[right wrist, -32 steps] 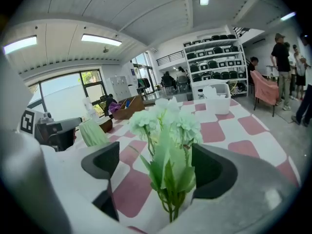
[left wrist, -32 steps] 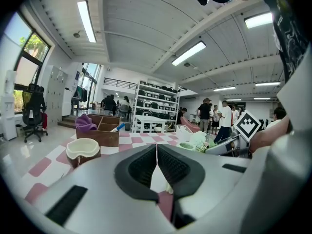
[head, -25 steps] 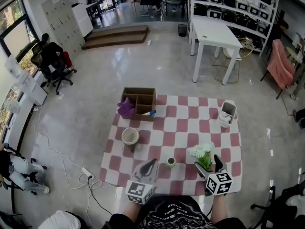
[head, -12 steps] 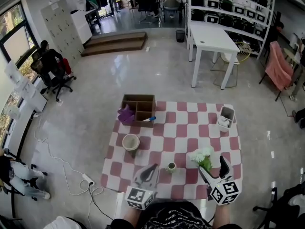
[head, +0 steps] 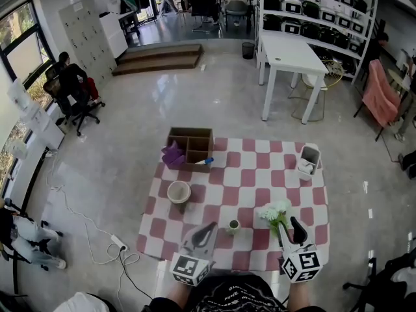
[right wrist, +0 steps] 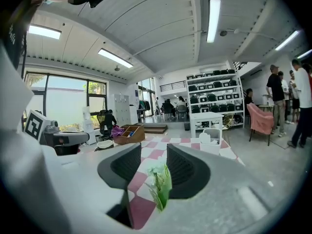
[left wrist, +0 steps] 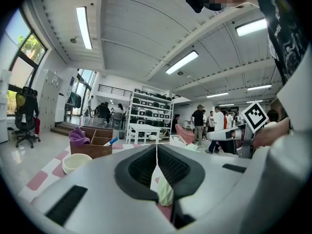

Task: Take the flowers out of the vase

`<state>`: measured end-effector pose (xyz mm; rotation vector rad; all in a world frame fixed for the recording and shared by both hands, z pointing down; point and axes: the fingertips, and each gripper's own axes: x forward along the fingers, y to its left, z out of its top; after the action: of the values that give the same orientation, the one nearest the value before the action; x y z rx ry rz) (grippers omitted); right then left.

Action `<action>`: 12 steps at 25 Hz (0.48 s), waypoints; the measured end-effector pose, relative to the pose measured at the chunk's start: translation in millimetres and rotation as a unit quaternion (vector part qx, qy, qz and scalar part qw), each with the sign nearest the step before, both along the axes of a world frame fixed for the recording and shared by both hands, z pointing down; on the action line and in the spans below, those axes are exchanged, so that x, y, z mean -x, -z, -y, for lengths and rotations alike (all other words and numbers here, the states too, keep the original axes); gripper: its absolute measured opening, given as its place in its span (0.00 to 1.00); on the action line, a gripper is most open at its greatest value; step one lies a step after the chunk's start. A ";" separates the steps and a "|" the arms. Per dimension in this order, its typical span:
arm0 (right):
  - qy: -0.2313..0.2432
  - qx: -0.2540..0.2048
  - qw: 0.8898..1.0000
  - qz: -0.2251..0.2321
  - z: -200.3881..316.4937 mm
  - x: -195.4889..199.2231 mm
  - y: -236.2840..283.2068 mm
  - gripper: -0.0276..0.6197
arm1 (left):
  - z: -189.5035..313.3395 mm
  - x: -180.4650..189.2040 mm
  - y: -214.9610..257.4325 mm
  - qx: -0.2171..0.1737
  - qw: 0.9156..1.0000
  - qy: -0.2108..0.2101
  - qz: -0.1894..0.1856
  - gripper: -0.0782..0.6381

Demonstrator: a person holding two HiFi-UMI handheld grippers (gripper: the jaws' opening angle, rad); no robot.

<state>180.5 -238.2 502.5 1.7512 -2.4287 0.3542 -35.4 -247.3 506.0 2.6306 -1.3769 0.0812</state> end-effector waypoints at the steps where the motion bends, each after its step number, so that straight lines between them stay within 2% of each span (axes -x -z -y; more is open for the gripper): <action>1: -0.004 -0.002 1.000 -0.002 0.3 -0.2 0.4 0.28 | 0.1 0.4 0.3 -0.001 1.000 0.000 -0.001 0.13; 6: -0.039 -0.009 0.999 -0.024 -3.6 -13.4 0.3 0.07 | -4.0 -4.2 0.0 0.000 1.000 -0.004 -0.003 0.13; 12: -0.033 -0.015 0.999 -0.028 -3.9 -9.7 3.6 0.05 | -7.3 -4.4 5.6 -0.007 1.000 -0.003 -0.003 0.13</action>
<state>190.2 -234.3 498.9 1.8320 -2.3542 0.2734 -31.0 -240.0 500.4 2.6446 -1.3739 0.0650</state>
